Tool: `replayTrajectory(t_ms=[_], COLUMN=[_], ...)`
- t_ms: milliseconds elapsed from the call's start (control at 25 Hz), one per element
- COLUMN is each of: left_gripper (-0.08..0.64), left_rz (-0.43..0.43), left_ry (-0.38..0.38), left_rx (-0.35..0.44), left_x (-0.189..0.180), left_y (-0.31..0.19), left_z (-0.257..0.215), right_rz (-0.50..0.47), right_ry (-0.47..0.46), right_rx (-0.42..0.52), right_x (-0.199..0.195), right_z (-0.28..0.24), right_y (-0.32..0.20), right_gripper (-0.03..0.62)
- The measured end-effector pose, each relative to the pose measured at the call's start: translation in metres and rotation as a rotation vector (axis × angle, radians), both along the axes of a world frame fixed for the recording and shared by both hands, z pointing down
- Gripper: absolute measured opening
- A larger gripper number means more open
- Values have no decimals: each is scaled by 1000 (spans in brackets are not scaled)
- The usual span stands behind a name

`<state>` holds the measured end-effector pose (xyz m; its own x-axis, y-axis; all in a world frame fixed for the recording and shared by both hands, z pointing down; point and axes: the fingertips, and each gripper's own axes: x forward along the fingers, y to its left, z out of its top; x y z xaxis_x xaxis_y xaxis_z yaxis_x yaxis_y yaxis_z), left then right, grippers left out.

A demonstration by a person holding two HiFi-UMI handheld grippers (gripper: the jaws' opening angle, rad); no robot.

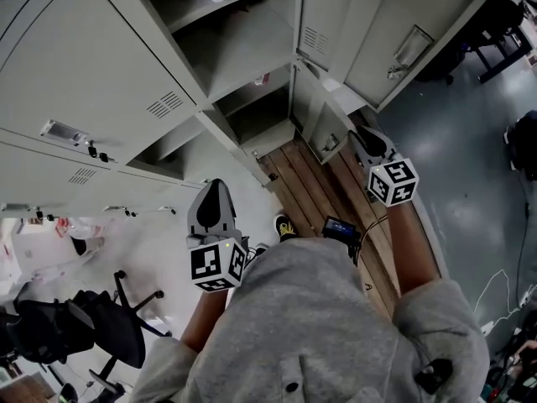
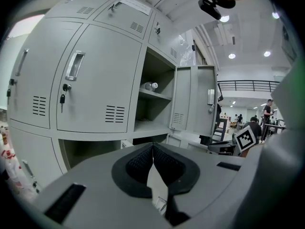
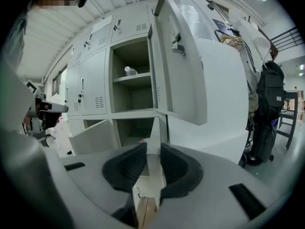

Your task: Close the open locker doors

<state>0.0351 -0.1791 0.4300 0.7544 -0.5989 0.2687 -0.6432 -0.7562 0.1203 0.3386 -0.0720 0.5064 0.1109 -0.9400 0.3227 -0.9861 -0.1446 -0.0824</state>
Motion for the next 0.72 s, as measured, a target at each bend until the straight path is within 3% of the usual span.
replayTrajectory(t_ms=[720], left_gripper=[11], left_rz=[-105], left_ry=[-3], left_rx=[1], left_x=[-51], left_y=[1], left_z=[-1], right_rz=[-174], right_ry=[-14], right_rx=[-2], right_x=[-91], right_z=[0], right_y=[-43], right_gripper=[124])
